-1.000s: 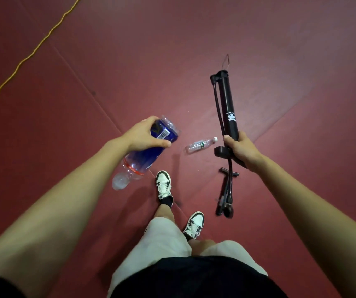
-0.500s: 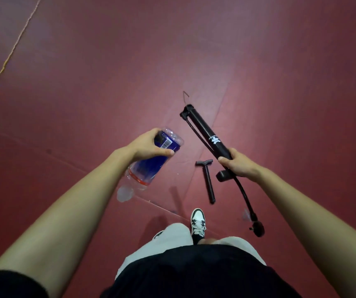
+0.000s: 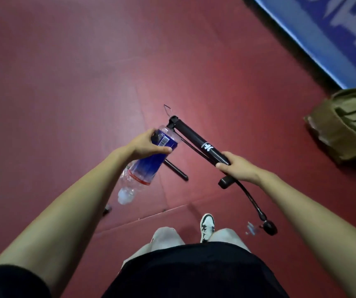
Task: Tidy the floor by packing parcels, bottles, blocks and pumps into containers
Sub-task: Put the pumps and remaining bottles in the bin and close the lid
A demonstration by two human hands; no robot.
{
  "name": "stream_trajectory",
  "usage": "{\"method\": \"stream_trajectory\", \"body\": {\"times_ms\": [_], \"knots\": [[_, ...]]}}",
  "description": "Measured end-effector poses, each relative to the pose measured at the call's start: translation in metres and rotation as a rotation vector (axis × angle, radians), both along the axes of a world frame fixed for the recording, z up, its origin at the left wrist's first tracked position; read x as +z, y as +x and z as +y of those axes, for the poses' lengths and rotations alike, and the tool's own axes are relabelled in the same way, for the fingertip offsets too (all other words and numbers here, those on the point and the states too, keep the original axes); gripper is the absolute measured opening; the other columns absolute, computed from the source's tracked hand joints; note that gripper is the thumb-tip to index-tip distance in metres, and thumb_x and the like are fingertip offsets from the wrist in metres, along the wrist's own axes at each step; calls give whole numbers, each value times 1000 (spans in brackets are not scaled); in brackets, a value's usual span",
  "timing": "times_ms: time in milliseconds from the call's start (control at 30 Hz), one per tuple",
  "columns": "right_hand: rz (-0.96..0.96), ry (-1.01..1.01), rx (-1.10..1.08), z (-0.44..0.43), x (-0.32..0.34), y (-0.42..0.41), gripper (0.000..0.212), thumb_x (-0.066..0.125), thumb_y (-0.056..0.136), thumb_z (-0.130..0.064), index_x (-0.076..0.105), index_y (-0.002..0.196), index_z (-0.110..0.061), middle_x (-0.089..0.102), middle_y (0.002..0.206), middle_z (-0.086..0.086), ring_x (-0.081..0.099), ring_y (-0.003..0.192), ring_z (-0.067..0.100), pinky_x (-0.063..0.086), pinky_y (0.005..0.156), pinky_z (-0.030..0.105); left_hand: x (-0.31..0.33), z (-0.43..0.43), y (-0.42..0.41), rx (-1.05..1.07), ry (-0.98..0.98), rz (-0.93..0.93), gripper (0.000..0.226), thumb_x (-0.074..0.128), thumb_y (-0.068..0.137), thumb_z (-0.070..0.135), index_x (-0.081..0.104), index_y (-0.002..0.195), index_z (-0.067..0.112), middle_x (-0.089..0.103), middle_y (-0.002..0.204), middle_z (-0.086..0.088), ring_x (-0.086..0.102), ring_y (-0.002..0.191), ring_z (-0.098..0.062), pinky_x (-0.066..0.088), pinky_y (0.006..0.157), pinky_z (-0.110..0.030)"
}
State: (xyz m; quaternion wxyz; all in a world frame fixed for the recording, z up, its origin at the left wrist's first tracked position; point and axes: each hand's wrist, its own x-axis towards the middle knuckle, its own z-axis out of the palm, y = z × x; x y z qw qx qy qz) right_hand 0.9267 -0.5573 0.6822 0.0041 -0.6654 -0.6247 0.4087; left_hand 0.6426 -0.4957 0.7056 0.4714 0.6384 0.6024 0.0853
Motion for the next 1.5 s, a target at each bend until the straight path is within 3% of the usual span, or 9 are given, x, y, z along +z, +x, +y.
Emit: {"method": "stream_trajectory", "body": {"times_ms": [167, 267, 400, 467, 600, 800, 1100, 1333, 1500], "knots": [[26, 13, -221, -78, 9, 80, 41, 53, 94, -34, 46, 130, -16, 60, 111, 4, 58, 102, 24, 45, 90, 37, 14, -12, 95, -235, 4, 1, 59, 80, 70, 35, 47, 116, 17, 61, 103, -1, 59, 89, -16, 47, 79, -30], [34, 19, -345, -134, 12, 131, 40, 54, 94, -33, 47, 129, -14, 61, 111, 6, 58, 104, 24, 45, 92, 38, 25, -31, 161, -363, 27, 24, 74, 78, 55, 51, 48, 115, 21, 61, 102, 2, 60, 94, -19, 51, 86, -36], [60, 18, -517, -224, 15, 200, 36, 54, 94, -32, 50, 126, -15, 61, 112, 6, 58, 105, 24, 44, 92, 37, 29, -77, 265, -513, 81, 18, 63, 77, 74, 34, 45, 125, 15, 58, 107, -2, 58, 95, -20, 48, 84, -34], [66, 14, -593, -275, 16, 236, 33, 54, 94, -32, 52, 122, -15, 62, 110, 6, 58, 104, 24, 45, 90, 36, 29, -110, 318, -579, 97, 7, 61, 77, 75, 34, 46, 124, 14, 59, 107, -2, 57, 92, -19, 45, 81, -31], [71, 17, -741, -372, 19, 303, 31, 55, 94, -32, 52, 121, -18, 62, 109, 4, 58, 102, 21, 44, 89, 34, 27, -172, 419, -681, 90, -46, 71, 80, 65, 42, 48, 124, 16, 62, 113, -5, 61, 98, -23, 51, 91, -40], [58, 46, -957, -471, 25, 372, 34, 55, 95, -28, 52, 126, -14, 58, 107, 0, 53, 99, 16, 37, 83, 25, 31, -250, 532, -873, 101, -38, 68, 77, 74, 35, 44, 130, 13, 58, 115, -4, 58, 102, -23, 48, 92, -37], [109, 93, -1220, -530, 15, 451, 32, 54, 96, -25, 53, 124, -11, 57, 106, 1, 52, 98, 15, 36, 82, 25, 26, -299, 673, -1092, 74, -23, 75, 81, 70, 37, 45, 131, 12, 60, 117, -5, 59, 103, -22, 48, 92, -35], [68, 91, -1282, -529, 6, 552, 30, 55, 94, -22, 55, 122, -9, 58, 106, 0, 53, 98, 14, 36, 81, 22, 20, -286, 794, -1116, 32, -85, 101, 75, 40, 60, 49, 126, 14, 62, 114, -3, 61, 101, -20, 49, 94, -37], [16, 100, -1334, -515, 9, 636, 28, 57, 93, -21, 56, 119, -11, 60, 107, 2, 56, 102, 18, 37, 82, 24, 23, -268, 884, -1072, -32, -168, 66, 80, 72, 30, 48, 126, 9, 61, 111, -3, 60, 96, -17, 46, 81, -27]]}}
